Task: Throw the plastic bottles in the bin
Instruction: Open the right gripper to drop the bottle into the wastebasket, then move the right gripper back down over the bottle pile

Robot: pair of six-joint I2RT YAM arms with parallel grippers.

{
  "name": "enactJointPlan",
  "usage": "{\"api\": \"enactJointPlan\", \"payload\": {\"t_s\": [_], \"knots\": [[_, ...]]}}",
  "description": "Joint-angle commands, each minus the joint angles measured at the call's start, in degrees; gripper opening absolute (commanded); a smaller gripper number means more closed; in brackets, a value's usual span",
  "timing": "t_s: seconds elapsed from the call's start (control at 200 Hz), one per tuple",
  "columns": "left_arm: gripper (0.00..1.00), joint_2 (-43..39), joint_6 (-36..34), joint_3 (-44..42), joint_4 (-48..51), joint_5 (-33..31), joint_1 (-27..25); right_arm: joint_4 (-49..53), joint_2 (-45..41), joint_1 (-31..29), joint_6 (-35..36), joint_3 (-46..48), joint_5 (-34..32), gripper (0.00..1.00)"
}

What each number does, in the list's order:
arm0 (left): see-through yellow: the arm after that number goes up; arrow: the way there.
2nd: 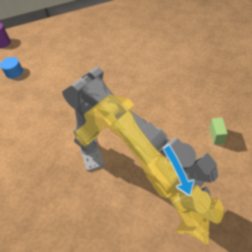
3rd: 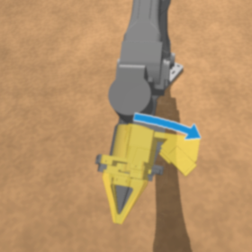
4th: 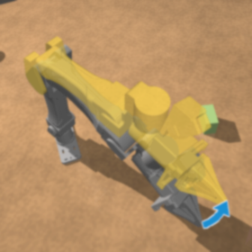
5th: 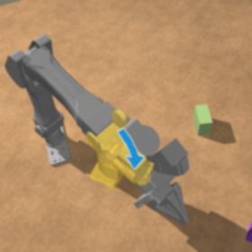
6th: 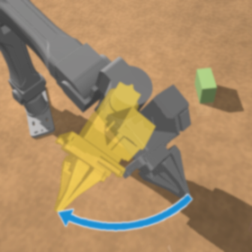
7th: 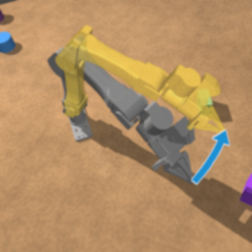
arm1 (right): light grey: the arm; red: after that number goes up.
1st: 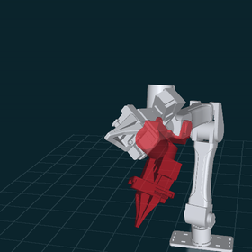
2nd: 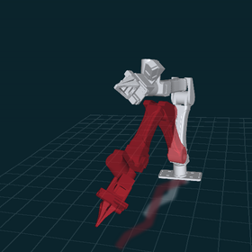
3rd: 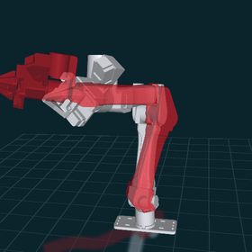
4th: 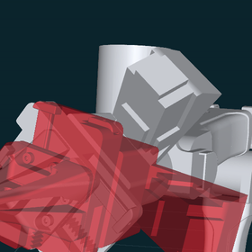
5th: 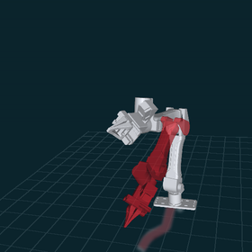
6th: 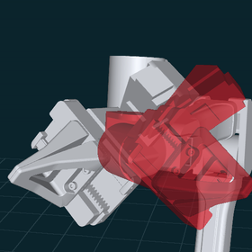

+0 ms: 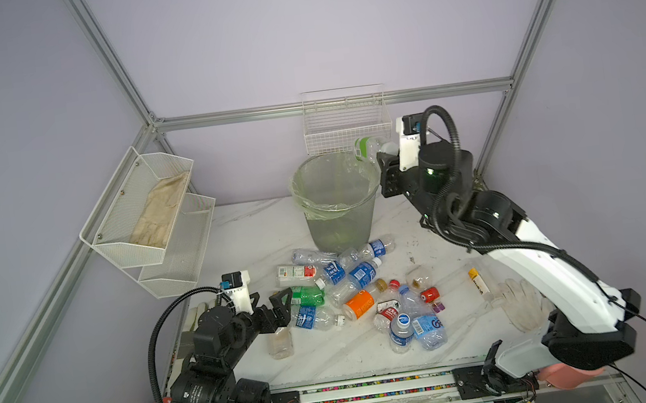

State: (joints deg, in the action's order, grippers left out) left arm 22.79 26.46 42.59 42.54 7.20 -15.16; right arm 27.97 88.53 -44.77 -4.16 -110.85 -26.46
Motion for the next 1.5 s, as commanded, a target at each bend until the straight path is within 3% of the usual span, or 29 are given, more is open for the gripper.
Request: {"api": "enactJointPlan", "payload": {"t_s": [0.0, 0.055, 0.075, 0.095, 0.22, 0.62, 0.88, 1.0, 1.135, 1.35, 1.495], "knots": [[1.00, -1.14, 0.70, -1.90, -0.68, -0.16, -0.55, 3.61, 8.74, 3.55, -0.08, -2.95, 12.41, 0.51], [1.00, -1.49, 0.79, -1.82, -0.60, -0.42, -0.79, 4.89, 11.12, 3.62, -1.15, -3.88, 10.60, 0.78], [1.00, -1.66, 0.85, -1.81, -0.51, -0.54, -0.96, 5.02, 11.34, 3.66, -1.47, -3.81, 9.61, 0.94], [1.00, -1.81, 0.94, -1.83, -0.49, -0.70, -1.08, 4.60, 11.28, 3.64, -1.45, -3.43, 9.28, 0.97], [1.00, -2.40, 1.22, -1.94, -0.35, -1.85, -2.37, 1.14, 7.82, 3.64, -1.45, -1.13, 9.56, 0.97], [1.00, -1.69, 1.13, -1.82, -0.30, -2.03, -2.77, 3.25, -1.25, 3.55, -3.07, 2.55, 11.53, 0.97], [1.00, -0.52, 1.14, -1.90, -0.35, -1.69, -2.86, 4.11, -11.63, 3.65, -9.15, 13.21, 11.92, 0.97], [1.00, 1.12, 0.83, -1.72, -0.44, -0.77, -2.91, 3.44, -16.60, 3.64, -15.53, 19.44, 9.97, 0.97], [1.00, 2.24, 0.61, -1.65, -0.55, 0.26, -2.95, 10.03, -14.64, 3.64, -19.45, 19.70, 14.65, 0.97], [1.00, 2.97, 0.61, -1.63, -0.62, 1.39, -3.10, 10.11, -14.20, 3.70, -24.07, 27.42, 18.67, 0.97], [1.00, 2.95, 0.61, -1.72, -0.71, 1.13, -3.47, 10.57, -11.20, 3.73, -26.59, 31.56, 20.99, 0.91]]}}
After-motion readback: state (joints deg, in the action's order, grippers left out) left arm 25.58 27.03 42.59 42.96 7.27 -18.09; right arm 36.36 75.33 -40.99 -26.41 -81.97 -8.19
